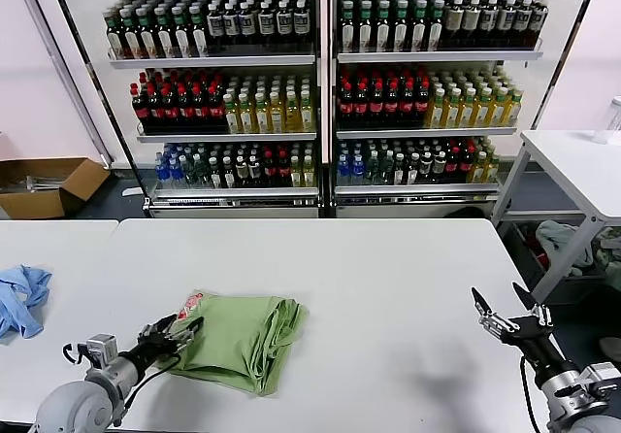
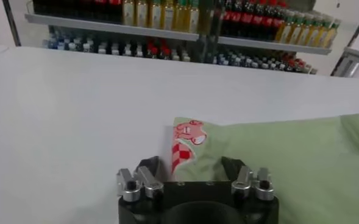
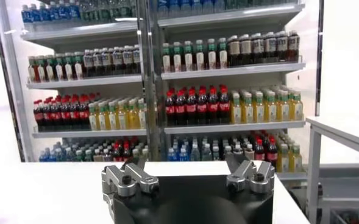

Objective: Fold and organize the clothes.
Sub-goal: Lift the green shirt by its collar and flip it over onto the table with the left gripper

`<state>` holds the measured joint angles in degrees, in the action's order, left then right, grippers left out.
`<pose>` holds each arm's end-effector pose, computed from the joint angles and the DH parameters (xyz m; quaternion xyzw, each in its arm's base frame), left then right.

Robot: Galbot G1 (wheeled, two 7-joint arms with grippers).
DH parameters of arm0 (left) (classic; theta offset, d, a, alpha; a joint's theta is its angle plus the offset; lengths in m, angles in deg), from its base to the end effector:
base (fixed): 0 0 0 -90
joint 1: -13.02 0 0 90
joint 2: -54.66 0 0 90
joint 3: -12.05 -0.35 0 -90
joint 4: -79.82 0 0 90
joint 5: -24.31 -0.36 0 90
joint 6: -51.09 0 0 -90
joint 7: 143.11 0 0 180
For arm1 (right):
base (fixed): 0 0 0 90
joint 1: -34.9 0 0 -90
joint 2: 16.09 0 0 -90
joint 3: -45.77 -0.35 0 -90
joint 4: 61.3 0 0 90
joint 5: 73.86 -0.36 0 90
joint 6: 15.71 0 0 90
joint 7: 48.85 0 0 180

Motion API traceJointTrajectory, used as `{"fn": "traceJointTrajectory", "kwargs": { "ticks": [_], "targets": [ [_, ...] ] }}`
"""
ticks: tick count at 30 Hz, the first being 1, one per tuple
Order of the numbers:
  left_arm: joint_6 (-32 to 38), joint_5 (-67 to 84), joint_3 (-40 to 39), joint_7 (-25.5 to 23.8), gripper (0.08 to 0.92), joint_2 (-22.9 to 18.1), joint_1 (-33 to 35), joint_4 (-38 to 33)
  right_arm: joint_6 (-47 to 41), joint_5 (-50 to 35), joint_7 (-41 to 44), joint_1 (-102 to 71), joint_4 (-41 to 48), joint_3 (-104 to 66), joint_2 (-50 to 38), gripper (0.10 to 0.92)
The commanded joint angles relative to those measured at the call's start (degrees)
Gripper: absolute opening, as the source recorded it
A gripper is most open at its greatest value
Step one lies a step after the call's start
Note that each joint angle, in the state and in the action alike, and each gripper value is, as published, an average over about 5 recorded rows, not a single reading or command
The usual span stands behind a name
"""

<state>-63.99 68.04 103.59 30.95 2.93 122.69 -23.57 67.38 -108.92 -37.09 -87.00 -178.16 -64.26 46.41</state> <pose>0.2612 0.1725 -0.3095 -0.1178 -0.9493 0.0574 0.2856 0.1952 -0.1841 -0.2574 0.0723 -0.9959 -0.0219 0.0492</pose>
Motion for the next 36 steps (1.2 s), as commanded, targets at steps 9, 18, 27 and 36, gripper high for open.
{"fn": "traceJointTrajectory", "kwargs": {
  "ticks": [9,18,27,36],
  "targets": [
    [3.07,-2.24,-1.06,3.22,0.407,-3.54,1.63,-3.2,0.05,-0.36,-0.04,0.77,0.42,-0.08,-0.13,0.823],
    [7.28,-2.39,9.05,9.21,0.154,-6.36,6.33,-6.77,0.14,-0.63,-0.01,1.46,0.86,-0.02,-0.15,0.823],
    [6.78,-1.08,28.0,9.26,0.12,-1.49,9.29,-4.82,0.41,-0.73,0.03,2.12,1.66,0.85,-0.5,0.823],
    [3.23,-3.71,28.82,9.35,0.12,6.36,5.24,-5.49,0.65,-0.98,0.12,1.79,1.39,0.93,-0.68,0.823]
  ]
}}
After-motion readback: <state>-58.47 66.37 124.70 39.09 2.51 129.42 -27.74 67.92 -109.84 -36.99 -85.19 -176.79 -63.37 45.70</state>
